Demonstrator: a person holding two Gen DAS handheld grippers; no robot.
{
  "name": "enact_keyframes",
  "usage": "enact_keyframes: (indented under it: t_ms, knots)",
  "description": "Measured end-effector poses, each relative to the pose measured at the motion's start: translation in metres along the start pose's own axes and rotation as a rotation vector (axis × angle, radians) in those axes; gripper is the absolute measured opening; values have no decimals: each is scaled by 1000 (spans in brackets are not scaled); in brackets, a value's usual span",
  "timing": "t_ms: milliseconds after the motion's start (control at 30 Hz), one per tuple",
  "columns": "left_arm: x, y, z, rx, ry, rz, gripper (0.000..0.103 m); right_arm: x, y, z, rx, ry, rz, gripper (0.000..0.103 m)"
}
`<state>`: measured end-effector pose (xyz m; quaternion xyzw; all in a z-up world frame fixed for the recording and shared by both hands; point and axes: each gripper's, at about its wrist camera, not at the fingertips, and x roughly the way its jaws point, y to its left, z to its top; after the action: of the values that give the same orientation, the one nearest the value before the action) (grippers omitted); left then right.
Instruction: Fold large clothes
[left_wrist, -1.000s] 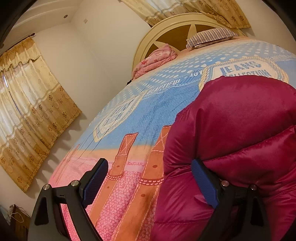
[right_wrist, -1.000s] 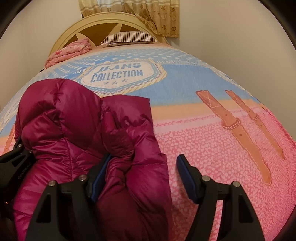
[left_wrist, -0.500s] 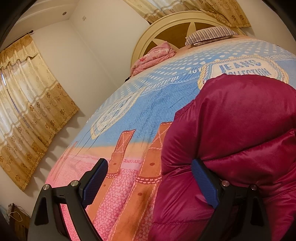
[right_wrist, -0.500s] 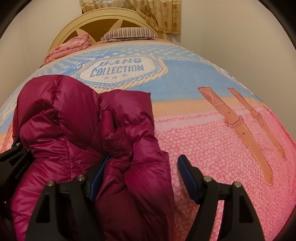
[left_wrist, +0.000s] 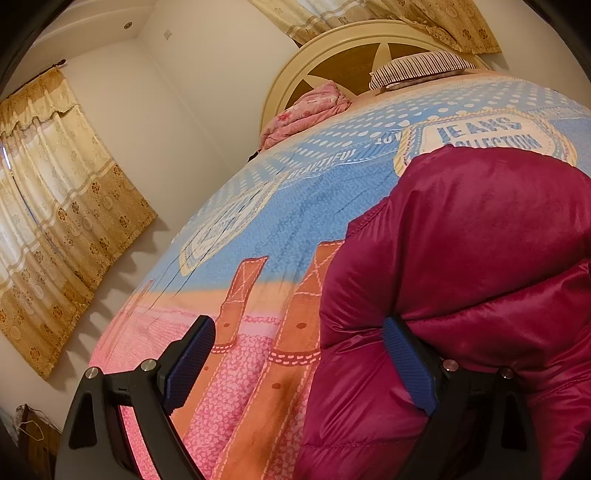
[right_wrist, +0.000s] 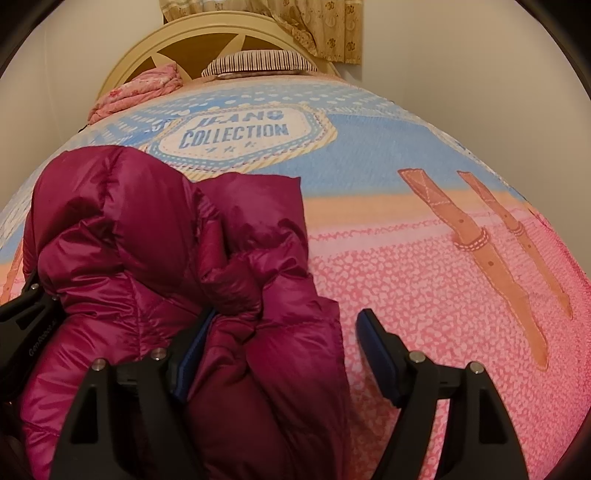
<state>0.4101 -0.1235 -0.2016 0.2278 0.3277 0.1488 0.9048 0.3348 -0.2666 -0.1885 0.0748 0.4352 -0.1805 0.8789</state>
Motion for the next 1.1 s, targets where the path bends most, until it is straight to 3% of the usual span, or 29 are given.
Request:
enact_keyframes:
  t_ms: [133, 233, 467, 567, 600, 733, 867, 1100]
  knots:
    - [-1, 1, 2, 11, 4, -7, 93, -1, -1, 2, -1, 7, 5, 76]
    - [-7, 16, 9, 3, 26, -77, 93, -14, -6, 13, -8, 41, 18, 79]
    - [-4, 73, 57, -207, 47, -126, 93, -70, 3, 68, 62, -93, 61, 79]
    - [7, 55, 67, -170, 68, -109, 93, -50, 22, 79, 101, -61, 81, 77]
    - [10, 45, 66, -141, 70, -105, 93, -39, 26, 78, 114, -33, 81, 70]
    - [21, 20, 49, -78, 78, -98, 93, 1, 28, 57, 138, 41, 34, 66]
    - [24, 13, 42, -96, 53, -107, 93, 5, 18, 46, 142, 19, 19, 68]
    - [38, 11, 34, -134, 89, -144, 97, 11, 17, 40, 127, 2, 22, 70]
